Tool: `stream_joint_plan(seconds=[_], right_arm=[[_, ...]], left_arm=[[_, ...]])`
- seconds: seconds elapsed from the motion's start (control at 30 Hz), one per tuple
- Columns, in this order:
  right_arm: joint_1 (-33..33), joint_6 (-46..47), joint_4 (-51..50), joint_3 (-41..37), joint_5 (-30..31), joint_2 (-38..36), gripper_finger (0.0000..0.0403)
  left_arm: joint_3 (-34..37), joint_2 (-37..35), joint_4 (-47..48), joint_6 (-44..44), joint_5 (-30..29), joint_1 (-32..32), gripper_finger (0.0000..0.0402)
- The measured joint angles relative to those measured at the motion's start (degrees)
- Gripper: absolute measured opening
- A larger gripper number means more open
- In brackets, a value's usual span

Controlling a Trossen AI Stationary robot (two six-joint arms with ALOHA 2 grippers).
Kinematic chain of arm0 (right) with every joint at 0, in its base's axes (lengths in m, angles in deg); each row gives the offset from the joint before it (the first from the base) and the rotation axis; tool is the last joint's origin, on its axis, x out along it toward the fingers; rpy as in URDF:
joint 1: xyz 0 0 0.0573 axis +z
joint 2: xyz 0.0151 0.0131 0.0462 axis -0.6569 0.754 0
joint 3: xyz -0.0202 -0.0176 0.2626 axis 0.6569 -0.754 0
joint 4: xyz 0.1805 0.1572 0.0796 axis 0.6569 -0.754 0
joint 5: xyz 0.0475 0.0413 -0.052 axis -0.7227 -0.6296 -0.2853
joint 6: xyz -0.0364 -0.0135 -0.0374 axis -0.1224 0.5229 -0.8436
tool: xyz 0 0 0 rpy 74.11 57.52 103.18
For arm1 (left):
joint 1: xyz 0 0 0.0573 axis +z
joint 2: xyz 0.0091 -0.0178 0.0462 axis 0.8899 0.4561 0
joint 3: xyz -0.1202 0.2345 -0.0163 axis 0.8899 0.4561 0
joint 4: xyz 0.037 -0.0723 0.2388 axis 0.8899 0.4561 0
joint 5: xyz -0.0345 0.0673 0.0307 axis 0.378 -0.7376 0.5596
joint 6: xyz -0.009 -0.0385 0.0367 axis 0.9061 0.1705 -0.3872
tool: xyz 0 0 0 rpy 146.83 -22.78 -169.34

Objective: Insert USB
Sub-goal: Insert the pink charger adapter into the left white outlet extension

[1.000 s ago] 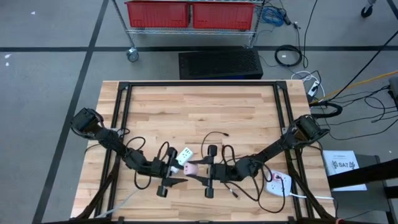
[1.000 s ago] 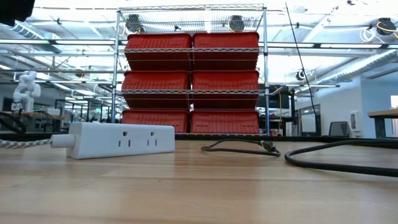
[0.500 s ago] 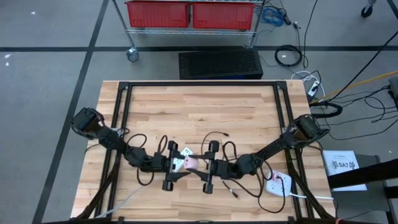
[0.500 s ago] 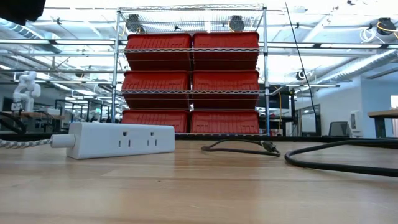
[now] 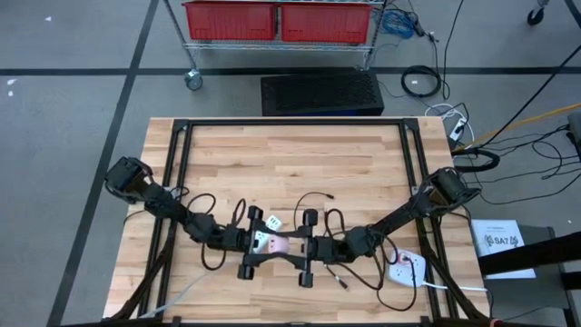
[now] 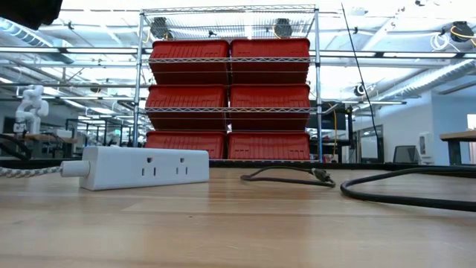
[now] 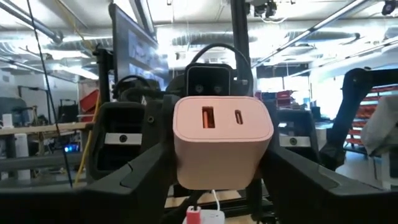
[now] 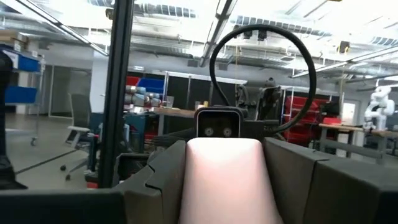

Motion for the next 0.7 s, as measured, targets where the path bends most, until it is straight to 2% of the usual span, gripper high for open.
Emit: stream_joint_plan(seconds=[0.23, 0.67, 0.7], right_arm=[[-0.1, 2.2, -1.4, 0.0, 0.4, -0.1, 0.0159], [-0.9, 4.0, -2.5, 0.0, 0.8, -0.3, 0.016], [-0.9, 3.8, -2.5, 0.0, 1.0, -0.3, 0.0169]], left_arm=[[-1.0, 0.0, 1.1, 0.0, -2.0, 0.1, 0.019], [-1.0, 0.0, 1.1, 0.3, -3.2, 0.1, 0.0189], [-0.9, 0.0, 1.3, 0.4, -3.2, 0.1, 0.0189]])
